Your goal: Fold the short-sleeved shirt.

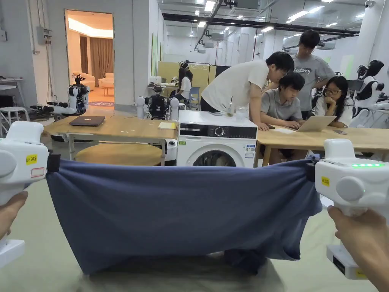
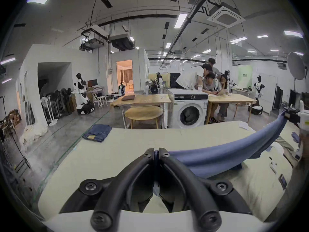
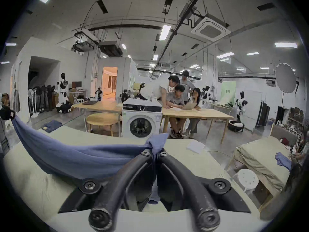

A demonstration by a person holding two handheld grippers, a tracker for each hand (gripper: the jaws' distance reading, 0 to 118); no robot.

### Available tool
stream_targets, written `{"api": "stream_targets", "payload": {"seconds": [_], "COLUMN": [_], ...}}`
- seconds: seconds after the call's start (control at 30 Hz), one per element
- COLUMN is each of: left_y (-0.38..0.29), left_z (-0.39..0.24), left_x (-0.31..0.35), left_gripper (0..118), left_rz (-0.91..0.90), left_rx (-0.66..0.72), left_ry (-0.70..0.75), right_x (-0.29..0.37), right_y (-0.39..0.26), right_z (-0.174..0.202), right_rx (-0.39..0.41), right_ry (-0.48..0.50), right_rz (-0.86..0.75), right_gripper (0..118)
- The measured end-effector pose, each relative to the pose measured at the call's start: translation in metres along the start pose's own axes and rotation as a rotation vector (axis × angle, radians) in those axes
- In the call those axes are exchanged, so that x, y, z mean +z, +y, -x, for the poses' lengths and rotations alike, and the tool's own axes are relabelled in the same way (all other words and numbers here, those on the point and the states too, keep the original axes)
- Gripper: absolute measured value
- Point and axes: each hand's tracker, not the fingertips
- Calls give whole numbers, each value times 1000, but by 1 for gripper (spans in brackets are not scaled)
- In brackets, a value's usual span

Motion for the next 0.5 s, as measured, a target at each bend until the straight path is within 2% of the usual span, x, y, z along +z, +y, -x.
{"api": "stream_targets", "payload": {"seconds": [0.1,0.3,0.37,0.5], "left_y": [-24,-71,-87,-123], "left_z": [-1,4,5,3], "left_x": [30,82,91,112], "left_gripper": [0,0,0,0], "left_rz": [3,-4,14,50], "left_rx": [-3,12,19,30], "left_ry": [-12,-18,-20,-18], "right_x": [30,84,97,119], "right_y": [-22,-61,-76,-109], "right_z": [-2,-6,-5,-3], "right_rx": [33,5,29,25], "right_ry": [-5,11,7,13], "right_rz": [11,50,65,107], "right_gripper": [2,2,2,2]}}
